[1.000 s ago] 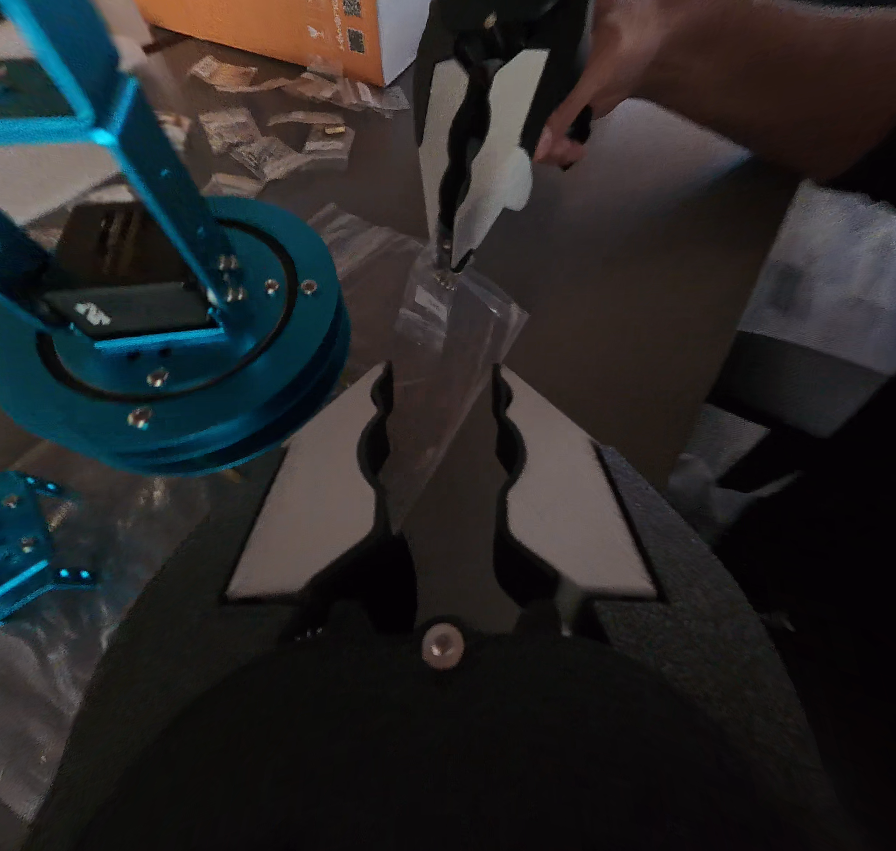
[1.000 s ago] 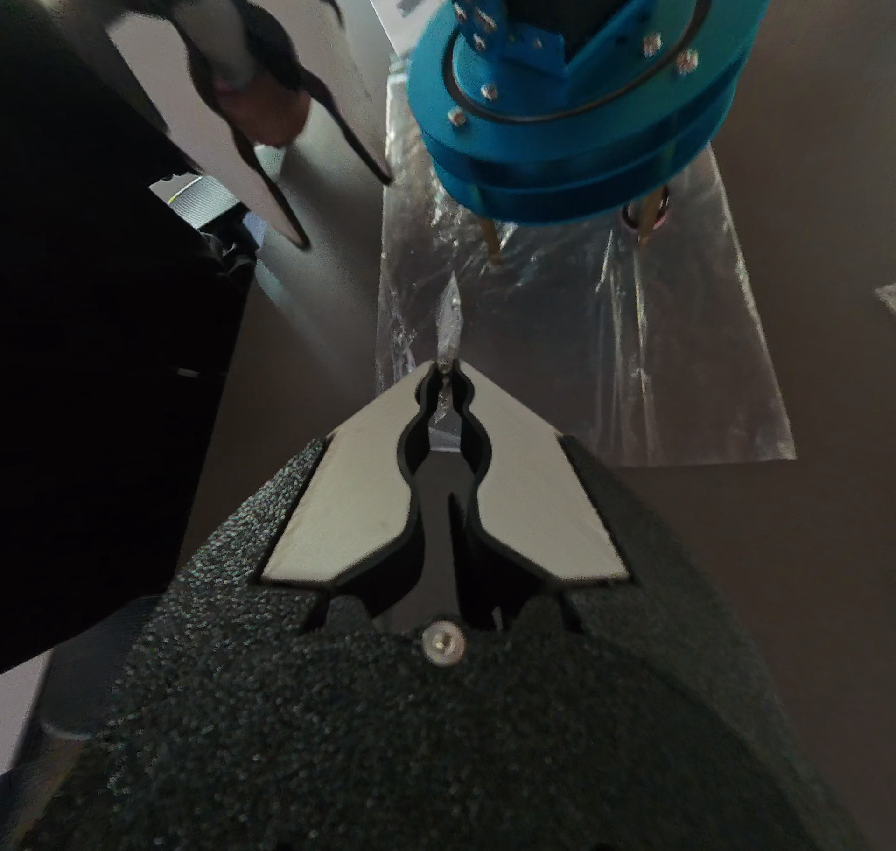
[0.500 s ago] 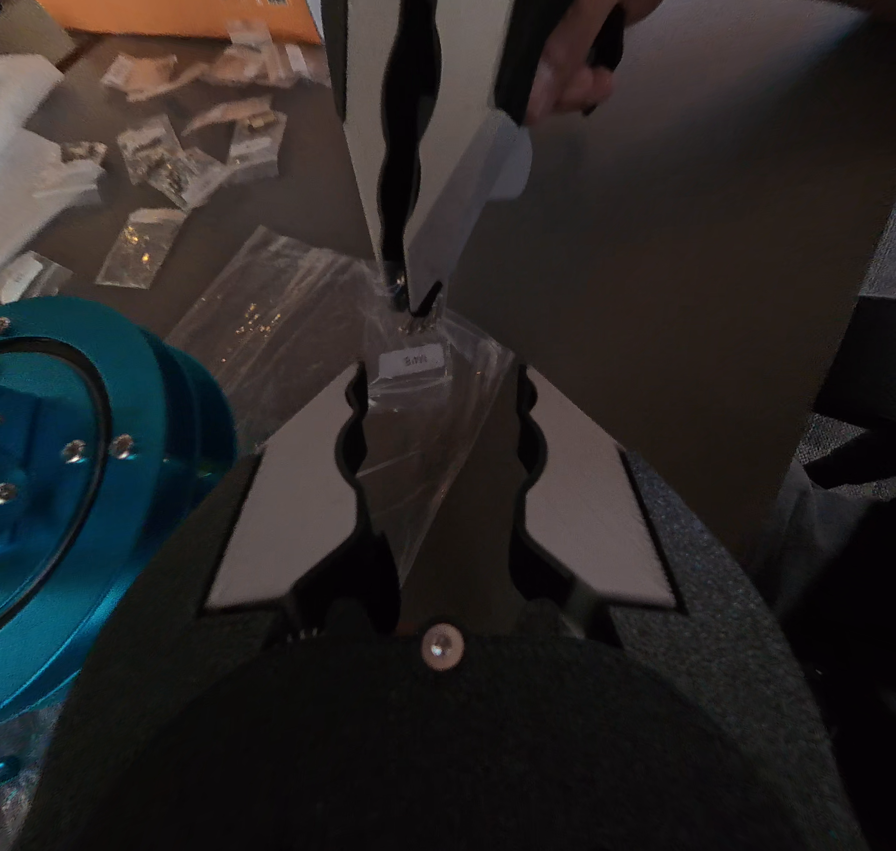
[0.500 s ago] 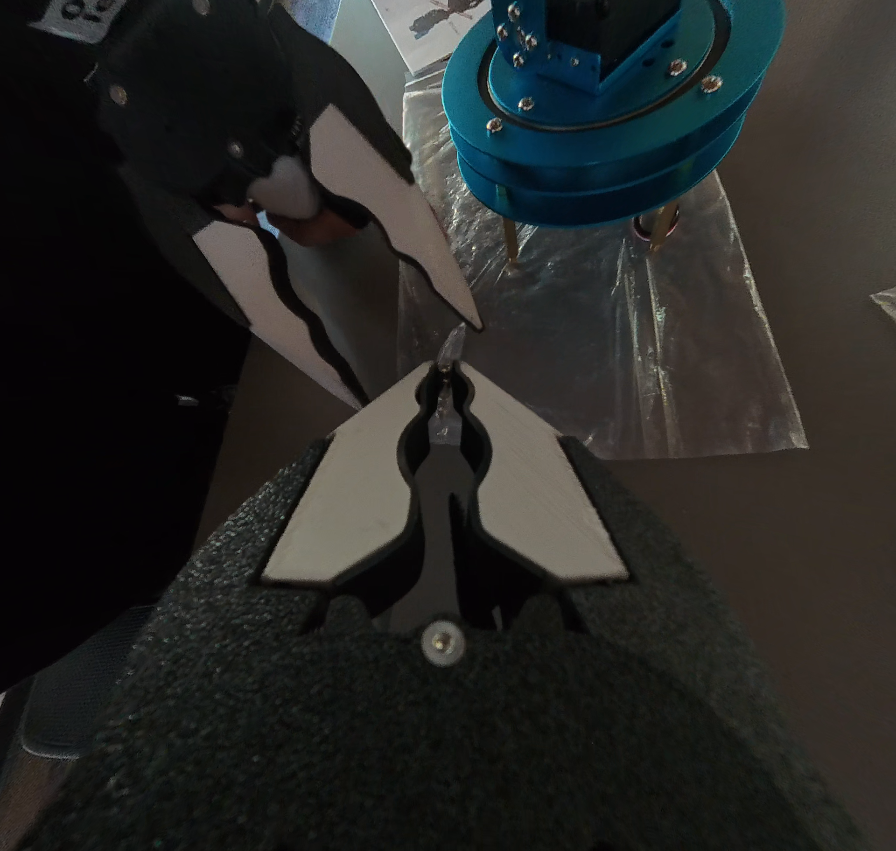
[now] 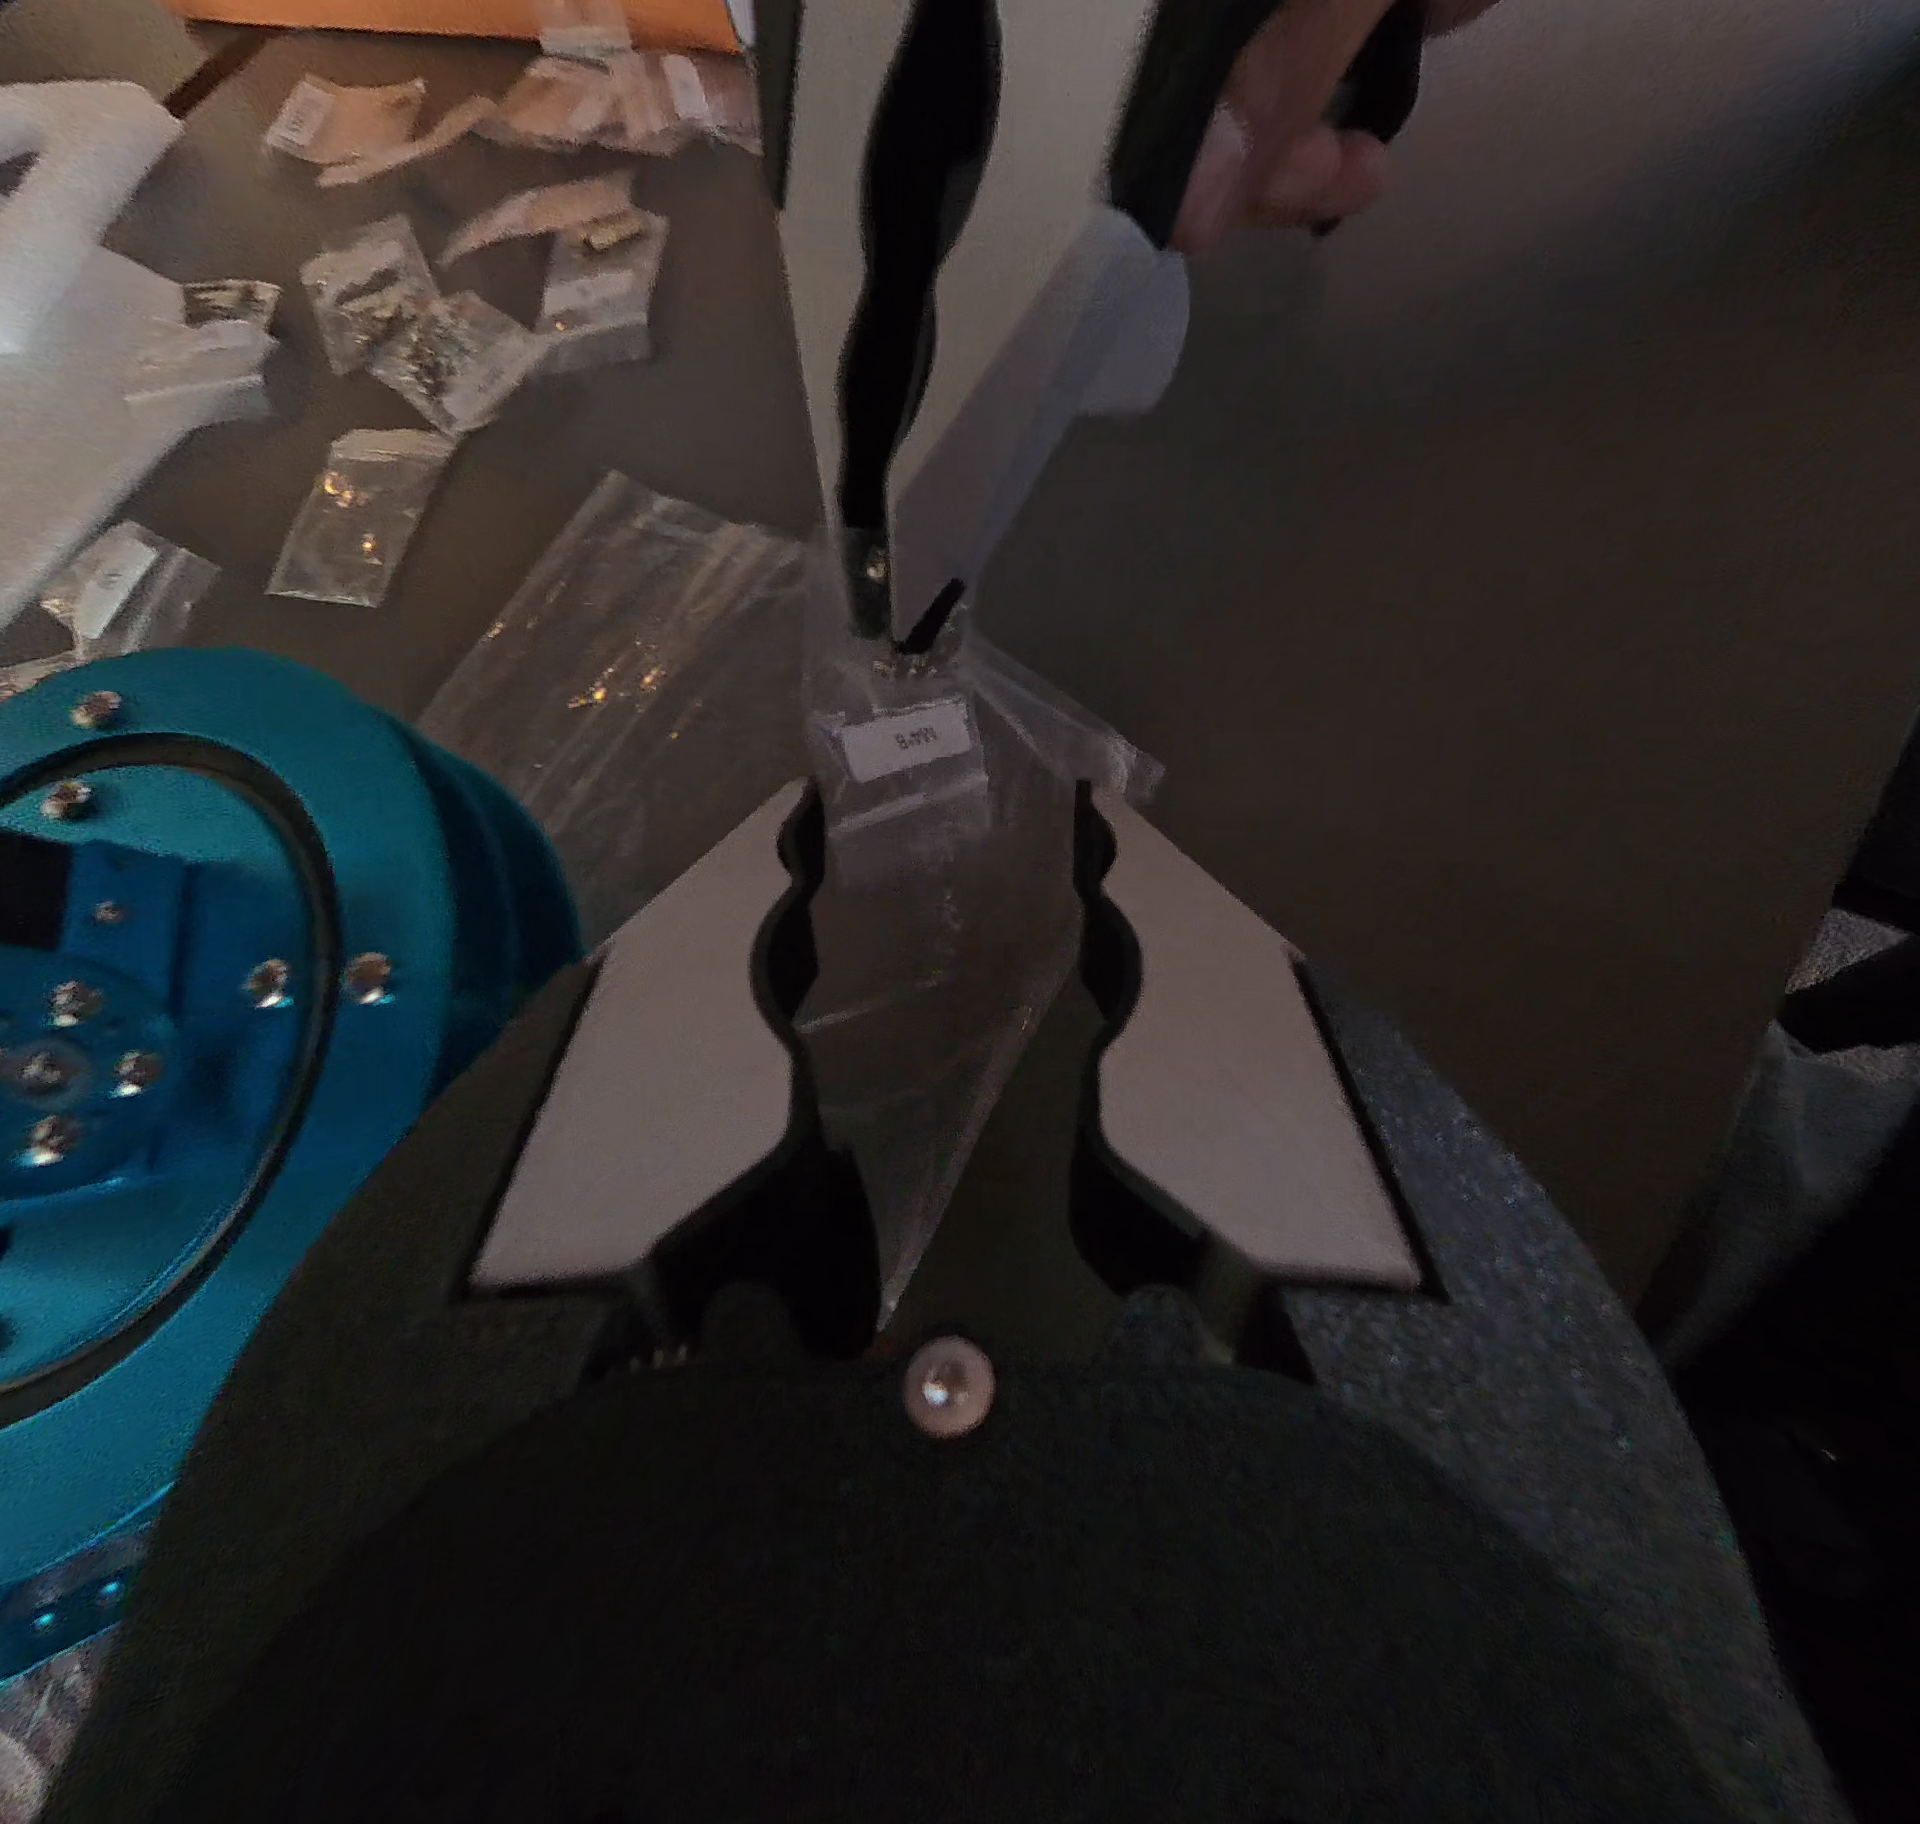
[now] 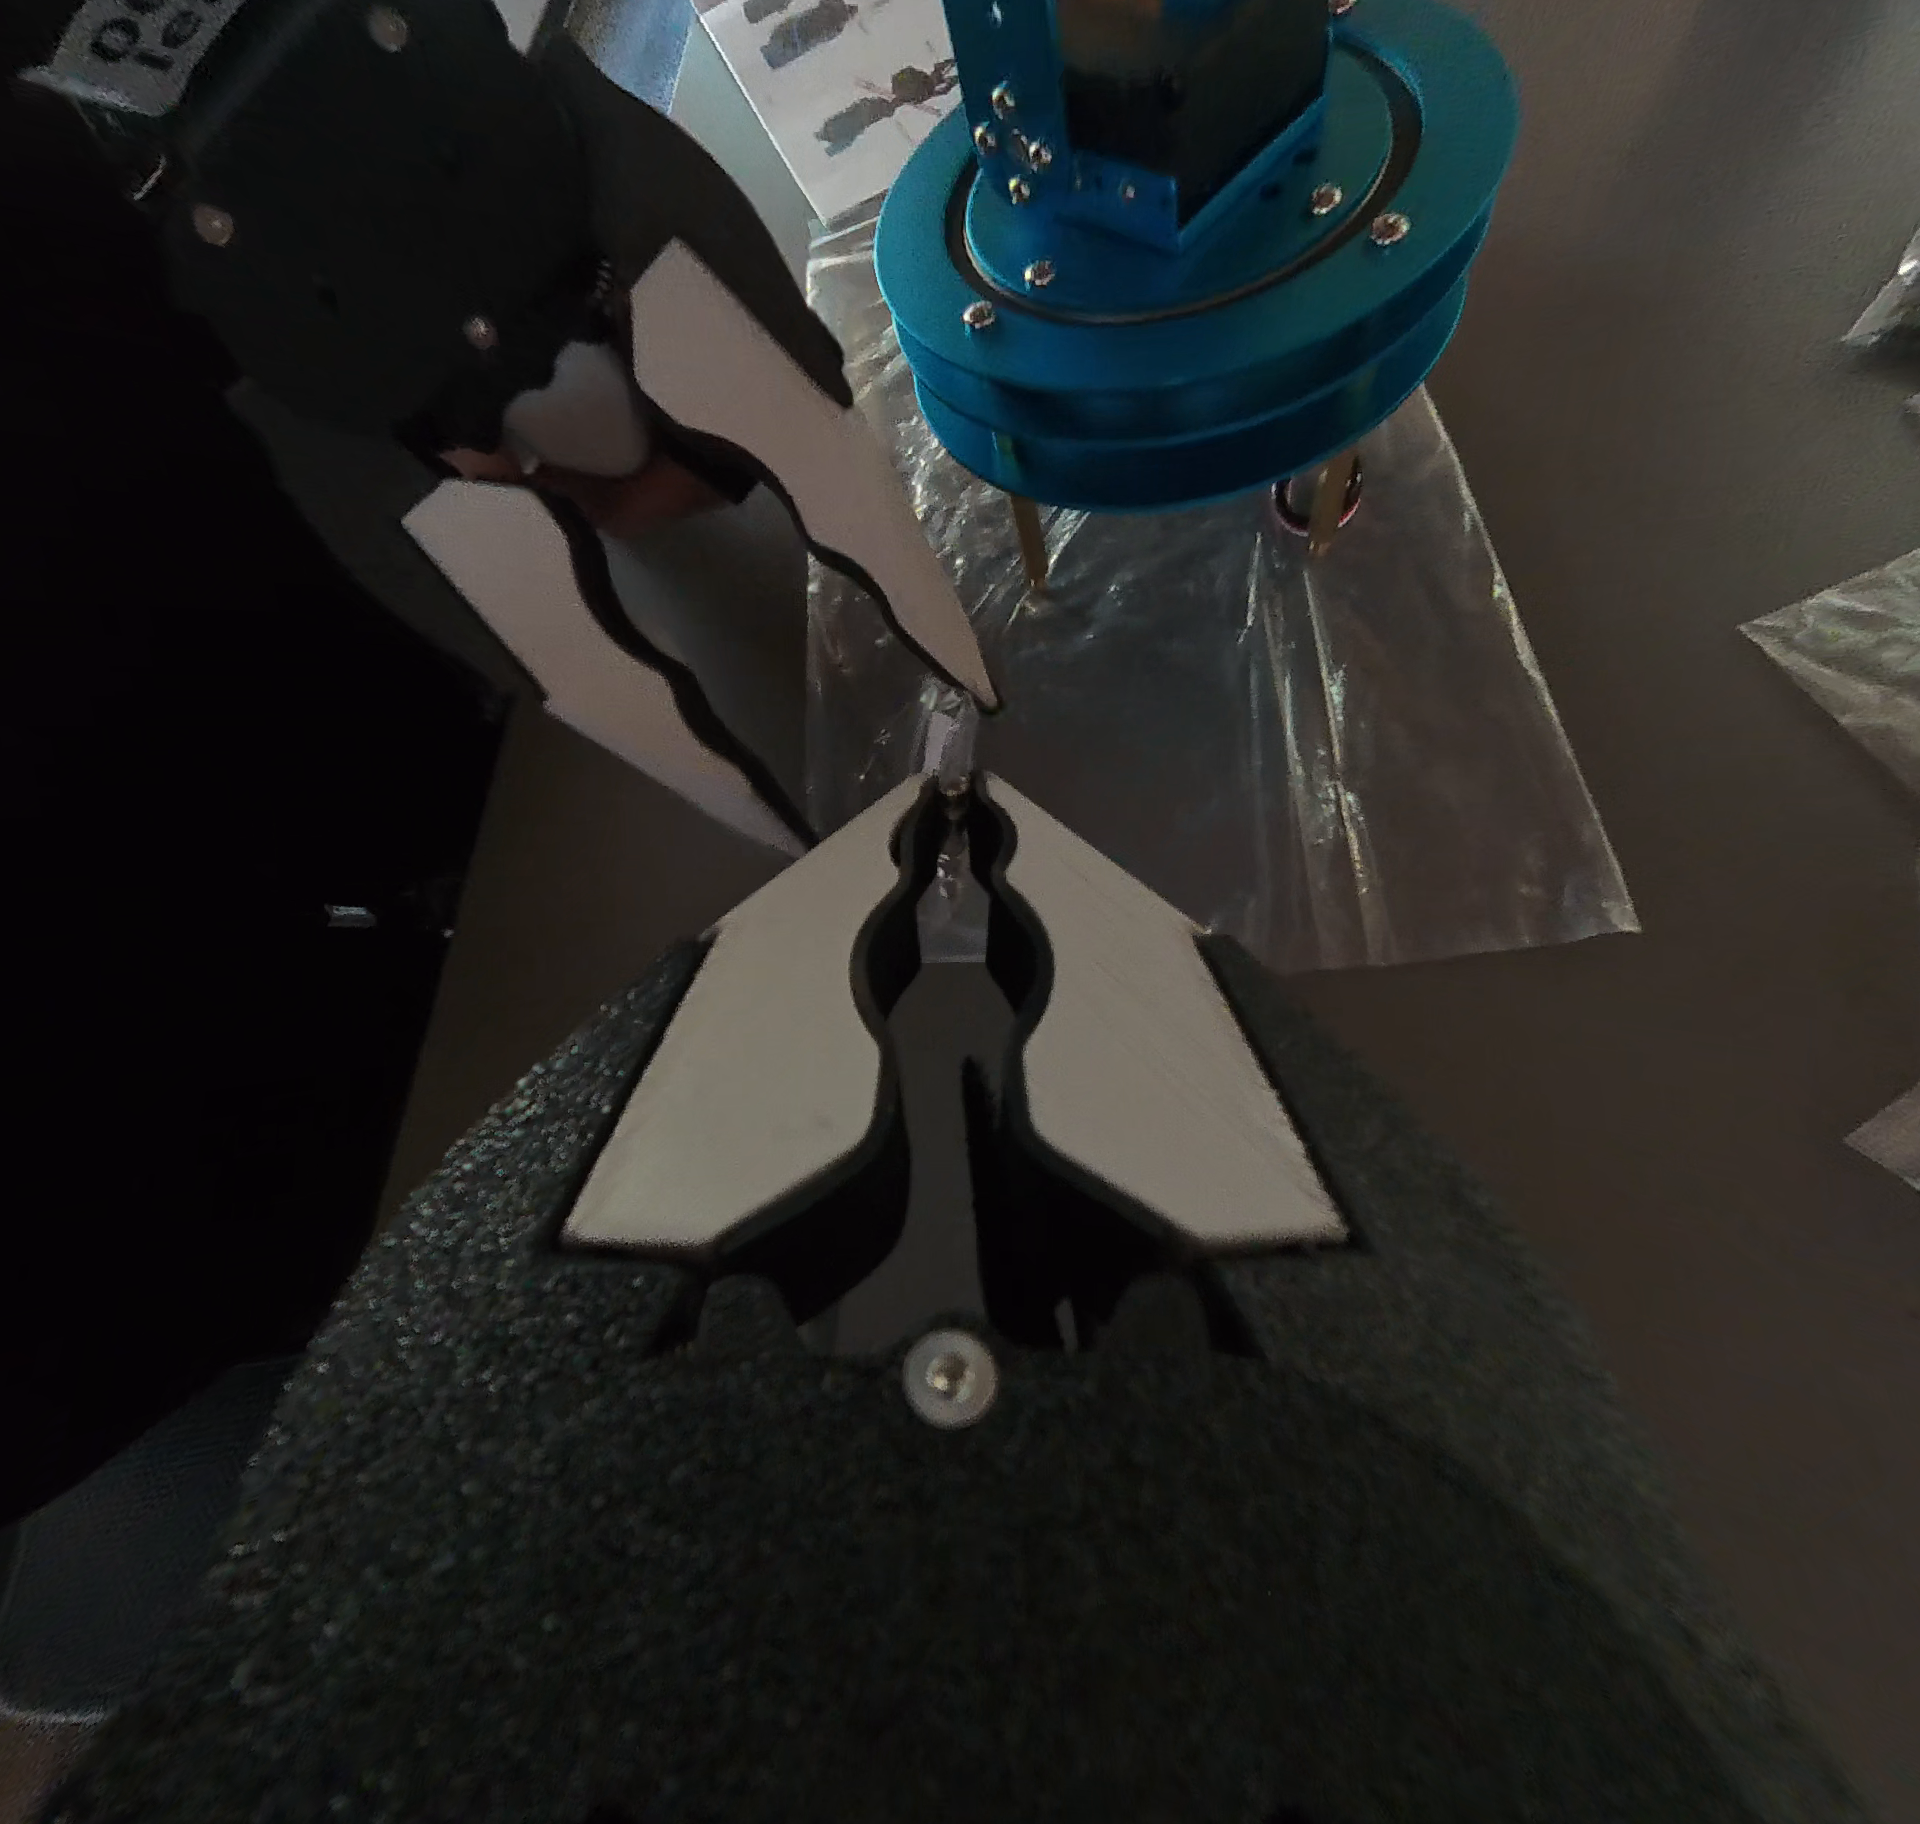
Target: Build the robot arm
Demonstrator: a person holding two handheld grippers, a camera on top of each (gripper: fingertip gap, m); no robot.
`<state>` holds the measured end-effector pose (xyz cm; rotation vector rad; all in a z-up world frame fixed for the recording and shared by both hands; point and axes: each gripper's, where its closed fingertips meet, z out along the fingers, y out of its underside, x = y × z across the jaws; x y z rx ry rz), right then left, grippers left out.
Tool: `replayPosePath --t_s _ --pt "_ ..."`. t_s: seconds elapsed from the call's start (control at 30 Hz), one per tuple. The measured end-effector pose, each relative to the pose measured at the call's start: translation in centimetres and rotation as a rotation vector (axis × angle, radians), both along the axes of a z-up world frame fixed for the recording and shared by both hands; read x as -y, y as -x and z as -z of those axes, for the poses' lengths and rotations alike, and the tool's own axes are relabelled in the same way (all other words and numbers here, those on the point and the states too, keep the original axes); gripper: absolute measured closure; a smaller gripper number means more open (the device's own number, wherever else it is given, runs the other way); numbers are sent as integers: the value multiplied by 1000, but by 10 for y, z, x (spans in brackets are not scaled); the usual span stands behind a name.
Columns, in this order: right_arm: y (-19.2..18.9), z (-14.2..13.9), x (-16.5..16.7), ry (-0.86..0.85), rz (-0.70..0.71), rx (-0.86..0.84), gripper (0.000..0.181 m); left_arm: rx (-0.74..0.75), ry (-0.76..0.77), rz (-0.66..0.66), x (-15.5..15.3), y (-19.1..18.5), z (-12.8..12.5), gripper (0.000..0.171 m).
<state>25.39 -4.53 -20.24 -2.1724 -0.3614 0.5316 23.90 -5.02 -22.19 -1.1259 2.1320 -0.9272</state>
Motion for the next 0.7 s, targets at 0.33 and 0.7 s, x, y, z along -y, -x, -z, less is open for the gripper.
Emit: replayPosePath --t_s 0.33,0.7 --pt "6 9 8 -22 -111 -4 176 -43 103 21 -3 -1 -2 171" --pt "4 21 9 29 -116 38 178 -98 109 34 -6 -2 2 171"
